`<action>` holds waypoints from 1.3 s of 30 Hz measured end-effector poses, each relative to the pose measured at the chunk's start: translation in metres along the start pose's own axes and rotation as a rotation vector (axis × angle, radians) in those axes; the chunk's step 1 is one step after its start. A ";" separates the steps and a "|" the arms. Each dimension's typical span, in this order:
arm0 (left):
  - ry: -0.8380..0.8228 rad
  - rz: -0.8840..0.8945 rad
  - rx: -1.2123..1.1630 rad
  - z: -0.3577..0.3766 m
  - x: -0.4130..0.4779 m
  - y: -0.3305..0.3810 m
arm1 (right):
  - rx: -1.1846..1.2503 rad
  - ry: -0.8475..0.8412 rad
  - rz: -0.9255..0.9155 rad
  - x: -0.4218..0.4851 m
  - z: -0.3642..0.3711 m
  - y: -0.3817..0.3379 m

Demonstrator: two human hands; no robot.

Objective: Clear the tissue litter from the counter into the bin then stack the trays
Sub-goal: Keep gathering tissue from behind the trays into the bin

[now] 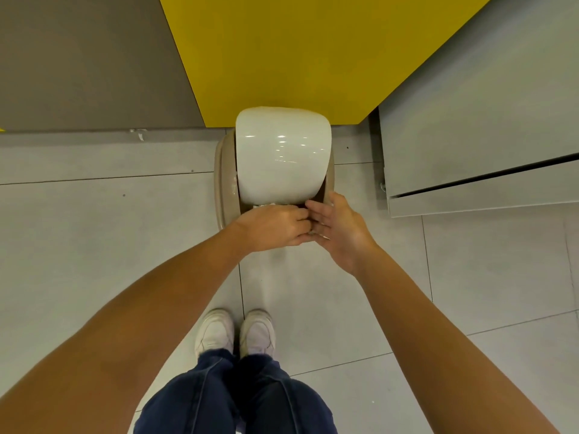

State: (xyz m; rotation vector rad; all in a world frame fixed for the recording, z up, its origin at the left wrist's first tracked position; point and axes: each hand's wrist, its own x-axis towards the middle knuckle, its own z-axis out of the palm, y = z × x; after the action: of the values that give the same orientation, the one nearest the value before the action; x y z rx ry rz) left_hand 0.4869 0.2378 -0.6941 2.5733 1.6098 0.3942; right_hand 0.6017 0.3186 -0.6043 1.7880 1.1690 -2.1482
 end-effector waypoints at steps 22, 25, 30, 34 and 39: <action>-0.389 -0.801 -0.631 -0.062 0.001 -0.003 | -0.062 0.079 0.049 -0.017 0.019 -0.010; -0.256 -0.895 -0.676 -0.089 -0.012 -0.003 | -0.076 0.064 0.054 -0.032 0.026 -0.016; -0.062 -1.061 -0.781 -0.143 -0.026 0.015 | -0.145 0.040 0.035 -0.078 0.042 -0.031; 0.005 -1.176 -0.821 -0.195 -0.033 0.037 | -0.290 0.039 -0.036 -0.126 0.055 -0.049; 0.146 -1.292 -0.845 -0.270 -0.041 0.062 | -0.561 0.077 -0.254 -0.193 0.064 -0.076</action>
State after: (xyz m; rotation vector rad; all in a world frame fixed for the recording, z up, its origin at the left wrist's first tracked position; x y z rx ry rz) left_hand 0.4540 0.1554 -0.4287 0.6858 2.0813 0.8237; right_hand 0.5680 0.2606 -0.3981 1.5382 1.8720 -1.6207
